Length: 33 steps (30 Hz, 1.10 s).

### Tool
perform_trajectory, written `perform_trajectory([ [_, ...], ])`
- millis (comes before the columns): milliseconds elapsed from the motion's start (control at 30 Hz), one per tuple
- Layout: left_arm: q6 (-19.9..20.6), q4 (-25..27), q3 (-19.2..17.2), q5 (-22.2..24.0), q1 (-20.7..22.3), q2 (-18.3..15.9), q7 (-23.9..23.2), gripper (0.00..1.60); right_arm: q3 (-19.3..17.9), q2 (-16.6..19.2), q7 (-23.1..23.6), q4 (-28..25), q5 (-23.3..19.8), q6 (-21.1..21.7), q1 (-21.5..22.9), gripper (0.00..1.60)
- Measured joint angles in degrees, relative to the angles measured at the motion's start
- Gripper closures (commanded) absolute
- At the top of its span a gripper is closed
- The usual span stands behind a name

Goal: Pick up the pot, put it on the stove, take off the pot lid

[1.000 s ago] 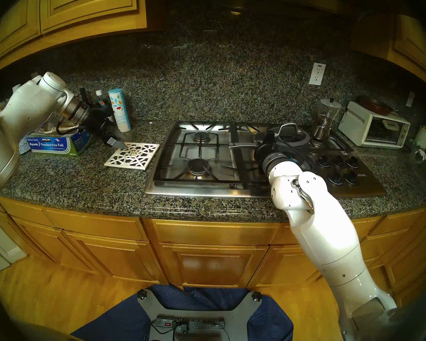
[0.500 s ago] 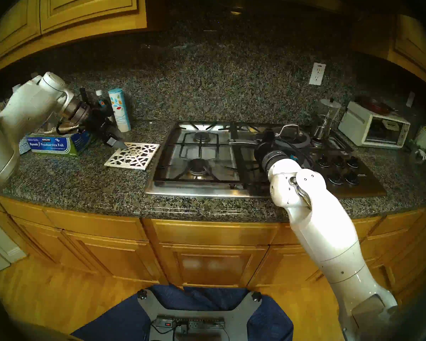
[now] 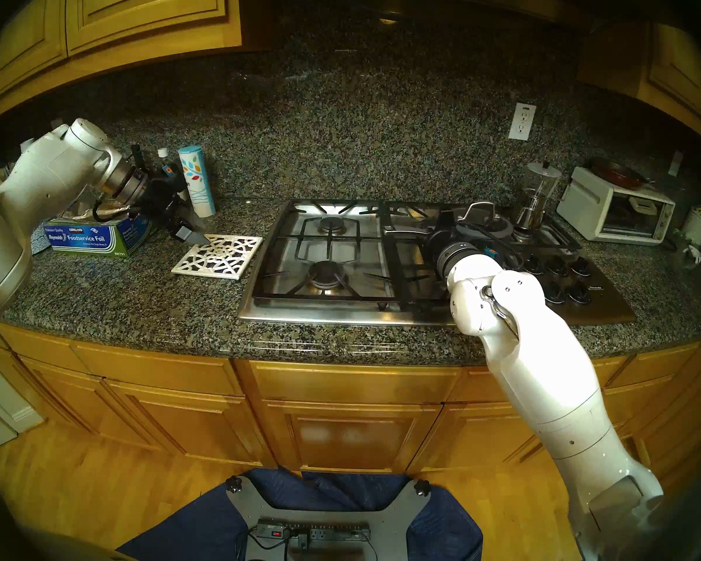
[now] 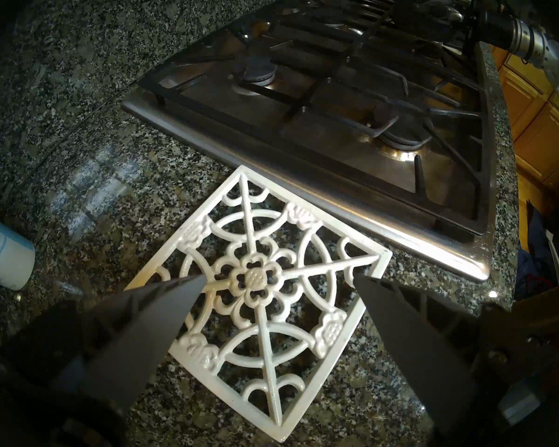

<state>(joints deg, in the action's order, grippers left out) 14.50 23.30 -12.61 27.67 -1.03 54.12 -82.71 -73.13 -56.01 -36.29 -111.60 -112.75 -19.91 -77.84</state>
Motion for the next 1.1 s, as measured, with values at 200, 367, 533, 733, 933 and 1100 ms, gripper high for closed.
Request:
perform_trajectory([
  [200, 0.04, 0.12, 0.00, 0.00, -0.04, -0.07, 0.04, 0.00, 0.78, 0.51, -1.82, -0.01, 0.74, 0.55, 1.08, 1.60],
  [367, 0.08, 0.23, -0.01, 0.00, -0.07, -0.12, 0.08, 0.00, 1.32, 0.57, -3.05, -0.14, 1.23, 0.94, 2.00, 1.60],
  [533, 0.11, 0.33, -0.01, 0.00, -0.11, -0.18, 0.12, 0.00, 1.69, 0.57, -3.96, -0.29, 1.56, 1.06, 2.71, 1.60],
  [733, 0.16, 0.48, -0.02, 0.00, -0.17, -0.25, 0.20, 0.00, 2.02, 0.57, -4.76, -0.67, 1.97, 0.91, 3.35, 1.60],
  [933, 0.23, 0.62, -0.03, 0.00, -0.23, -0.32, 0.28, 0.00, 2.27, 0.60, -4.91, -1.64, 2.85, 0.07, 3.70, 1.60],
  [1100, 0.28, 0.73, -0.04, 0.00, -0.27, -0.37, 0.32, 0.00, 2.57, 0.63, -4.93, -2.50, 3.60, -0.52, 4.01, 1.60],
])
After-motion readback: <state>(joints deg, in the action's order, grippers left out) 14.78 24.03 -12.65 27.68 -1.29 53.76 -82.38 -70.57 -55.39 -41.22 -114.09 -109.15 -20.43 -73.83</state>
